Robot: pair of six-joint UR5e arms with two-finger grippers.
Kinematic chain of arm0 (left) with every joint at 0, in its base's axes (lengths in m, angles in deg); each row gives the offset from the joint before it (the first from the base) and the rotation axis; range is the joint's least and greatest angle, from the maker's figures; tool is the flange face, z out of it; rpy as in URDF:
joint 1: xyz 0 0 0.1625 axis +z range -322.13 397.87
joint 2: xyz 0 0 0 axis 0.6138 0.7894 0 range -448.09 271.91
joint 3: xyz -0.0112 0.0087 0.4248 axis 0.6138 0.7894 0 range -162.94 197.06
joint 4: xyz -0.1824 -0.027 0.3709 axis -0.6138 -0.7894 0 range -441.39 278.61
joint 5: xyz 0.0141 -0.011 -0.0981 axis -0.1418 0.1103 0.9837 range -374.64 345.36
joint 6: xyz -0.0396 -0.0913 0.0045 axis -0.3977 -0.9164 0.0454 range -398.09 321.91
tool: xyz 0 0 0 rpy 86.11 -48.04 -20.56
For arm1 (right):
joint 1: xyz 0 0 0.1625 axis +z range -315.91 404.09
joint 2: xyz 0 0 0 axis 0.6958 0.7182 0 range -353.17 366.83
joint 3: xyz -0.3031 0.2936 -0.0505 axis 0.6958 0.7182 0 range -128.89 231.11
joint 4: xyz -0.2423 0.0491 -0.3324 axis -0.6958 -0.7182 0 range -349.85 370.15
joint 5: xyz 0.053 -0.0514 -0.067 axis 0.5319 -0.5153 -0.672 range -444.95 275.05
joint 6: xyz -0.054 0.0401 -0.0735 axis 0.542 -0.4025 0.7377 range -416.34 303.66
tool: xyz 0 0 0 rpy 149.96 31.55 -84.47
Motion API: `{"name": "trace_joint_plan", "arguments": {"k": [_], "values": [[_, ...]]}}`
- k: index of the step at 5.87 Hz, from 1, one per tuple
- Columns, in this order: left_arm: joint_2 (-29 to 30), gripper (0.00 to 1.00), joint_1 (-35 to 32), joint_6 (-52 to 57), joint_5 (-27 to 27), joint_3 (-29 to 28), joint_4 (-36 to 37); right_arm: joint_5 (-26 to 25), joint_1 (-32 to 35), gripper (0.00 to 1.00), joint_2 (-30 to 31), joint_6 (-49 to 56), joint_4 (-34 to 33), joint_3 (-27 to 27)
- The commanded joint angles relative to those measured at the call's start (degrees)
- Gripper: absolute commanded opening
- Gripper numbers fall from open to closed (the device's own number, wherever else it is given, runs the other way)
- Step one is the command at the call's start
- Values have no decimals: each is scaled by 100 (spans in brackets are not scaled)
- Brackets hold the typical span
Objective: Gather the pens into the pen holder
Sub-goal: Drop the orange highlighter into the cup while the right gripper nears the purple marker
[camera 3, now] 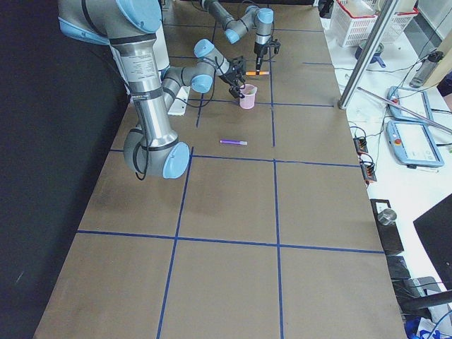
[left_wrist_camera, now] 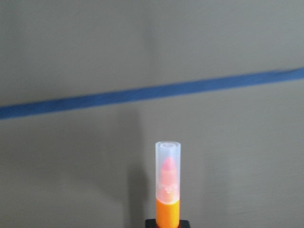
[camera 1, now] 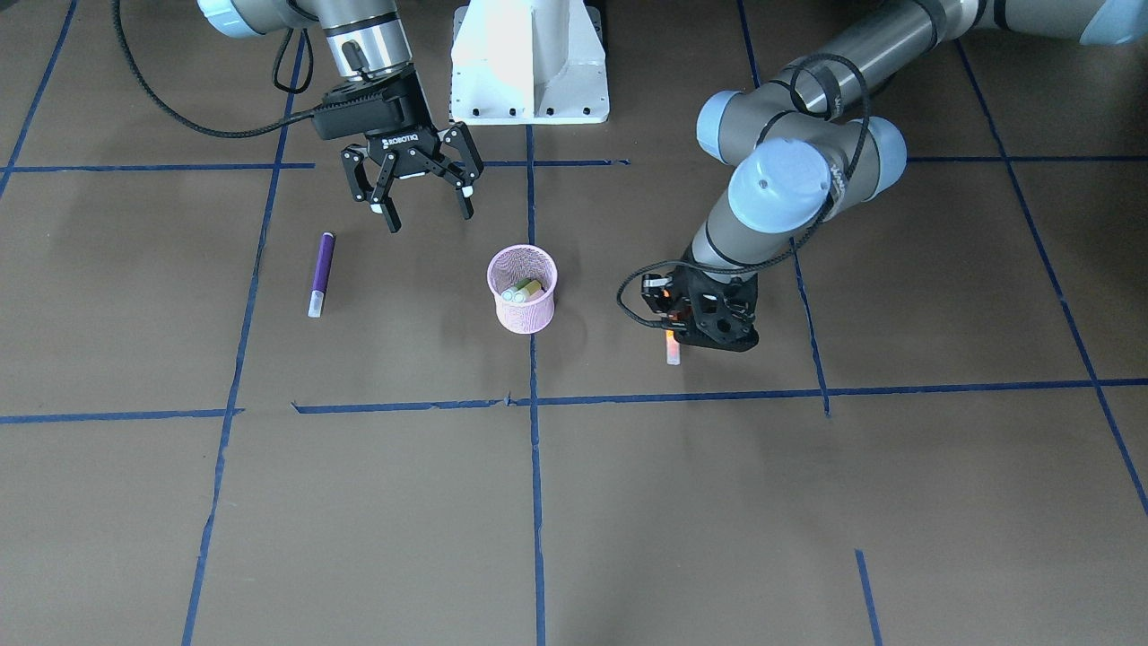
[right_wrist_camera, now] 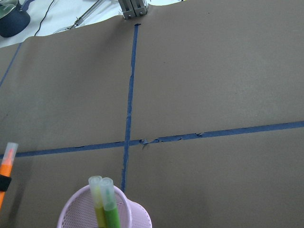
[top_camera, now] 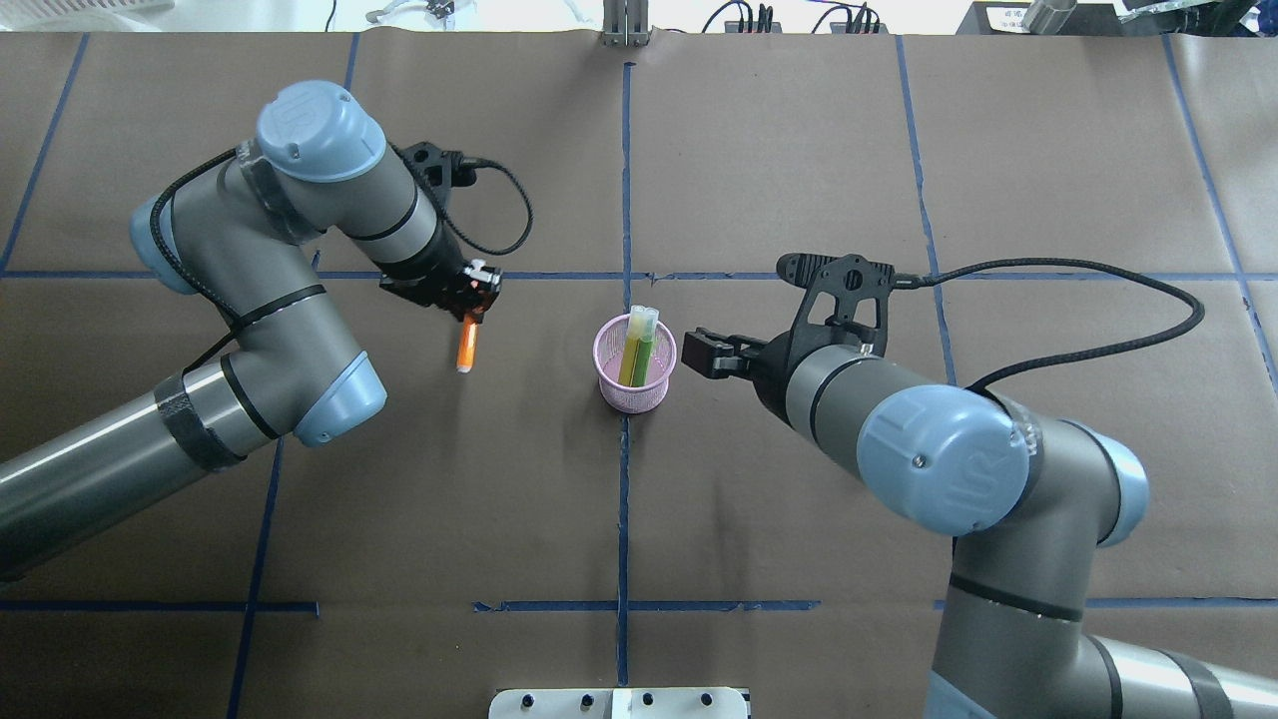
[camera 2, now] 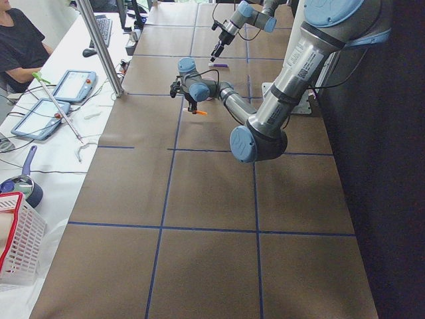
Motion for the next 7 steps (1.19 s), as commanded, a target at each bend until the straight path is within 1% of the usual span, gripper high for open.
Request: {"name": "trace_joint_plan", "arguments": {"k": [1, 2, 3, 4, 5, 6, 7], "values": [[216, 0, 33, -604, -781, 786, -353, 905, 448, 100, 274, 44, -10, -60], [243, 0, 172, -929, -1463, 1208, -710, 1493, 746, 100, 424, 332, -28, -42], [217, 0, 905, -941, -2906, 1430, -739, 2239, 1097, 100, 634, 648, -28, -7], [147, 0, 1512, -933, -3930, 1432, -905, 2925, 1483, 100, 715, 860, -37, 89], [68, 0, 2023, -932, -4949, 1328, -1124, 3506, 1748, 100, 733, 1062, -37, 298], [67, 1, 2159, -906, -5299, 1318, -1144, 4182, 2081, 100, 733, 1212, -46, 527], [76, 4, 2186, -906, -5433, 1196, -1127, 4728, 2337, 100, 733, 1231, -37, 660]]}}
